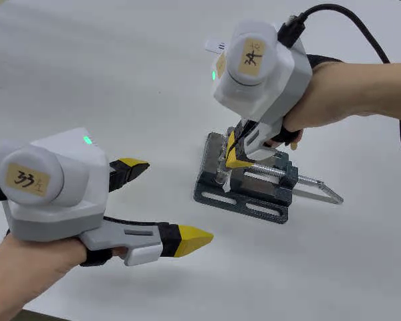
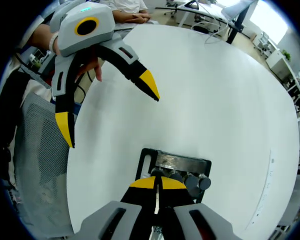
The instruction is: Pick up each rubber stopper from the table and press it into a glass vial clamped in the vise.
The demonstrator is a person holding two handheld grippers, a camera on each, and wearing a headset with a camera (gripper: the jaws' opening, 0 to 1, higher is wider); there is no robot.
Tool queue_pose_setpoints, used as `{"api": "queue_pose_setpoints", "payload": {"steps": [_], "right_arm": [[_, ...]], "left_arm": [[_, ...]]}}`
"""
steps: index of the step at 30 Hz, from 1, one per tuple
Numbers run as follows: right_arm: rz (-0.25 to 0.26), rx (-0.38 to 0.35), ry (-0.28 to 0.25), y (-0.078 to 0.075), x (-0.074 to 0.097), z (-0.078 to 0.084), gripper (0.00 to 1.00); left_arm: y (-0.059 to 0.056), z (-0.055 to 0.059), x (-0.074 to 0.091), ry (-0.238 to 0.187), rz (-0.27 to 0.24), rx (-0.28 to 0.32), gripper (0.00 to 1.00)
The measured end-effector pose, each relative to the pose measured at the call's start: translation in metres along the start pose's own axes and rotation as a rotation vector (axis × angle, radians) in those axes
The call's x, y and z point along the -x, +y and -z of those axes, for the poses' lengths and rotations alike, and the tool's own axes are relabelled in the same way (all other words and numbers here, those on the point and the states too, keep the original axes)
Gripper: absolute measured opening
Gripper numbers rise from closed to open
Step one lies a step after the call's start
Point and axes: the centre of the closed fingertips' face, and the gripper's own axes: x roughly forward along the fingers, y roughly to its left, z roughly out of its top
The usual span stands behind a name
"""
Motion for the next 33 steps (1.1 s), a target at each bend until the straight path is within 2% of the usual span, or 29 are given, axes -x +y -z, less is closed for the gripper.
{"api": "queue_pose_setpoints", "payload": {"steps": [8,14,17,23,28,29,33], "right_arm": [[-0.035,-0.050,-0.039,-0.0033,-0.0018,0.0003,0.00],[-0.050,-0.018,0.021,-0.0002,-0.0040,0.0003,0.00],[-0.051,0.000,0.028,-0.0012,-0.0034,0.0003,0.00],[-0.066,-0.012,0.058,-0.0039,-0.0046,-0.0021,0.00],[-0.065,0.026,0.133,-0.0037,-0.0059,-0.0022,0.00],[-0.067,0.054,0.160,-0.0039,-0.0055,-0.0013,0.00],[-0.075,0.039,0.171,-0.0059,-0.0062,-0.0021,0.00]], "left_arm": [[0.0012,0.0026,-0.0043,0.006,0.003,0.013,0.87],[0.0027,0.0047,-0.0038,0.002,-0.004,0.029,0.87],[0.0046,0.0067,-0.0039,0.003,-0.008,0.036,0.87],[0.0042,0.0050,-0.0070,-0.003,-0.006,0.040,0.87],[0.0049,0.0023,-0.0090,-0.011,-0.006,0.042,0.87],[0.0053,0.0018,-0.0089,-0.013,-0.007,0.046,0.87],[0.0075,0.0023,-0.0081,-0.014,-0.011,0.047,0.87]]}}
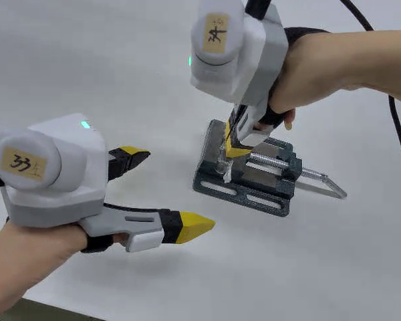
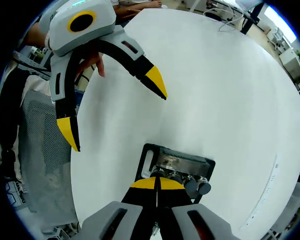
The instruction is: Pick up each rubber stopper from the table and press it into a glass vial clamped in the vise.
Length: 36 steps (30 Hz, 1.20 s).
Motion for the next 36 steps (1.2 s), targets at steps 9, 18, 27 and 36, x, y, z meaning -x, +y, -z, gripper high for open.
{"api": "queue_pose_setpoints", "payload": {"steps": [9,18,27,36], "right_arm": [[0.008,-0.042,-0.021,0.000,-0.001,0.000,0.00],[-0.043,-0.073,-0.051,0.001,0.001,0.000,0.00],[0.001,-0.054,-0.037,0.002,0.001,0.001,0.00],[0.014,-0.035,-0.053,0.002,0.001,0.001,0.00]], "left_arm": [[-0.002,-0.006,0.000,-0.009,0.002,-0.010,0.87],[-0.006,-0.020,0.002,-0.027,0.005,-0.033,0.86],[-0.012,-0.026,0.012,-0.023,0.003,-0.064,0.86],[-0.010,-0.031,0.018,-0.040,-0.026,-0.064,0.86]]}}
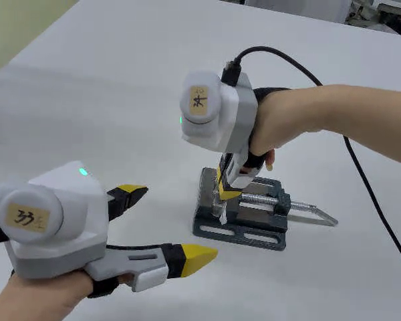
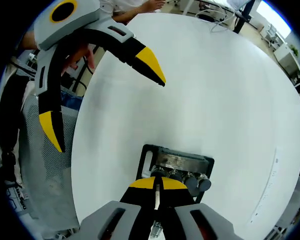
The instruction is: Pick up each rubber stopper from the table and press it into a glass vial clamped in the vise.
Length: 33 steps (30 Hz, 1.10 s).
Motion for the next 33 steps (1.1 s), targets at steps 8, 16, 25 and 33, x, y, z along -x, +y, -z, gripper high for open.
{"api": "queue_pose_setpoints", "payload": {"steps": [8,16,25,33], "right_arm": [[0.023,-0.029,-0.075,0.001,-0.001,0.001,0.00],[0.059,-0.066,-0.157,-0.004,0.002,0.007,0.05],[0.082,-0.135,-0.326,0.009,0.010,0.010,0.23],[0.150,-0.227,-0.475,0.022,0.012,0.018,0.45]], "left_arm": [[0.001,0.002,0.002,0.012,-0.005,-0.007,0.86],[0.001,0.001,0.002,0.018,-0.002,-0.019,0.86],[0.004,0.000,0.002,0.018,-0.005,-0.028,0.86],[0.005,0.000,0.004,0.021,-0.002,-0.037,0.86]]}}
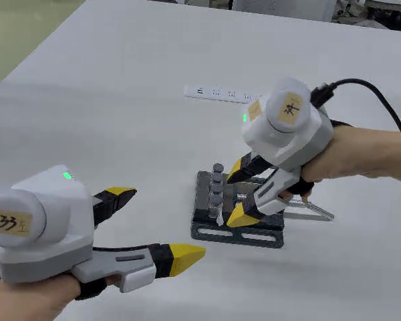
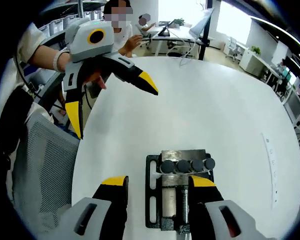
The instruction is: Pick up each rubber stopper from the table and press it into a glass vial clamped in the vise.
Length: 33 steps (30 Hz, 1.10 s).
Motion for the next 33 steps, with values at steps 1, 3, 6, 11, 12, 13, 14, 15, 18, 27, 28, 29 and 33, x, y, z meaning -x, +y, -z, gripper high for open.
{"api": "queue_pose_setpoints", "payload": {"steps": [1,3,6,11,12,13,14,15,18,27,28,29,33], "right_arm": [[0.022,-0.021,-0.035,-0.002,0.002,0.000,0.47],[0.046,-0.057,-0.078,-0.002,0.006,0.003,0.50],[0.083,-0.114,-0.141,0.003,0.013,0.012,0.55],[0.144,-0.193,-0.203,0.016,0.022,0.035,0.67],[0.151,-0.202,-0.212,0.019,0.023,0.038,0.71],[0.158,-0.211,-0.217,0.022,0.025,0.041,0.73],[0.172,-0.231,-0.227,0.026,0.026,0.045,0.75],[0.182,-0.242,-0.234,0.028,0.028,0.048,0.77],[0.204,-0.279,-0.246,0.036,0.032,0.057,0.82],[0.292,-0.393,-0.289,0.037,0.049,0.084,0.89],[0.308,-0.407,-0.296,0.035,0.051,0.086,0.91],[0.319,-0.425,-0.304,0.035,0.054,0.089,0.92],[0.359,-0.457,-0.309,0.033,0.061,0.102,0.99]], "left_arm": [[0.000,0.000,0.000,0.000,0.001,0.000,0.86],[0.001,0.000,0.001,-0.001,0.000,0.001,0.86],[0.000,0.000,0.001,-0.002,0.000,0.000,0.86],[-0.001,0.001,0.003,-0.001,0.005,-0.005,0.86],[-0.001,0.001,0.003,-0.002,0.005,-0.006,0.86],[-0.001,0.001,0.004,-0.001,0.005,-0.006,0.86],[-0.001,0.002,0.004,0.002,0.005,-0.007,0.86],[-0.001,0.002,0.004,0.003,0.004,-0.008,0.86],[-0.001,0.005,0.004,0.013,0.003,-0.009,0.86],[0.000,0.009,0.009,0.047,-0.006,-0.018,0.88],[0.001,0.010,0.009,0.048,-0.009,-0.018,0.89],[0.002,0.010,0.010,0.052,-0.012,-0.020,0.90],[0.002,0.013,0.010,0.070,-0.014,-0.029,0.96]]}}
